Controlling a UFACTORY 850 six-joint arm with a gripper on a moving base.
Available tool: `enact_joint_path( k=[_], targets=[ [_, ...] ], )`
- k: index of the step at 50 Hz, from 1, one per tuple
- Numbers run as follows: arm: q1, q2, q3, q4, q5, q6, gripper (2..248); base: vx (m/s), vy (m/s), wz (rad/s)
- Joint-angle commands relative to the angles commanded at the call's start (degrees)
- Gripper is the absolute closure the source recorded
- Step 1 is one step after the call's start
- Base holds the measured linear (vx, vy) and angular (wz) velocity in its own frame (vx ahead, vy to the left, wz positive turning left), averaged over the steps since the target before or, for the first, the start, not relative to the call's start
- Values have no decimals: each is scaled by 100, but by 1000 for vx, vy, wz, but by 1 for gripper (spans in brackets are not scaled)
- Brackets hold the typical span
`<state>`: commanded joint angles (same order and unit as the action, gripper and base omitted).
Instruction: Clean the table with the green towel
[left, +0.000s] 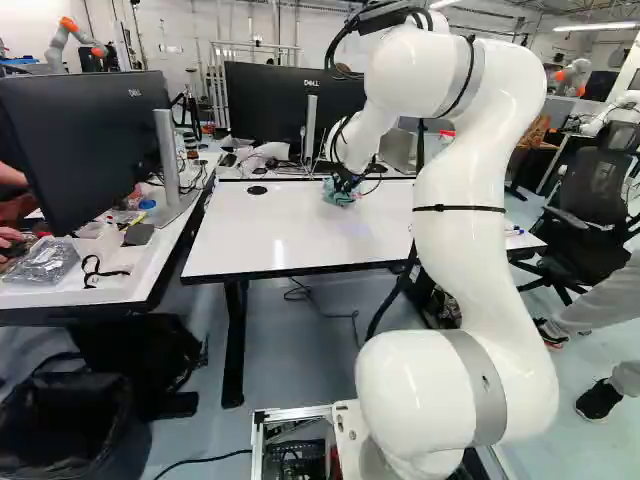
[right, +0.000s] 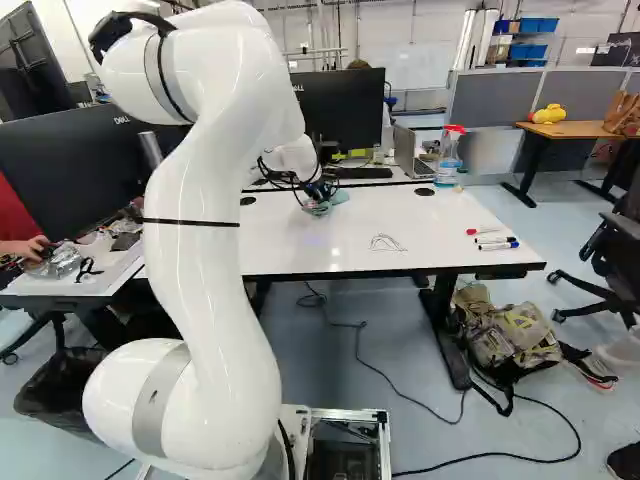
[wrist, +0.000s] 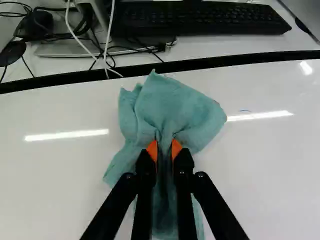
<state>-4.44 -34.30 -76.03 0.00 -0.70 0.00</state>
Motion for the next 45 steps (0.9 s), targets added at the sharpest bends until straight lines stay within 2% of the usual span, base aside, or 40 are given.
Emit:
enact_joint_path(
  k=[45],
  targets=[
    [-566, -759, -1062, 0, 0, 0, 199, 0, 0, 0]
  ],
)
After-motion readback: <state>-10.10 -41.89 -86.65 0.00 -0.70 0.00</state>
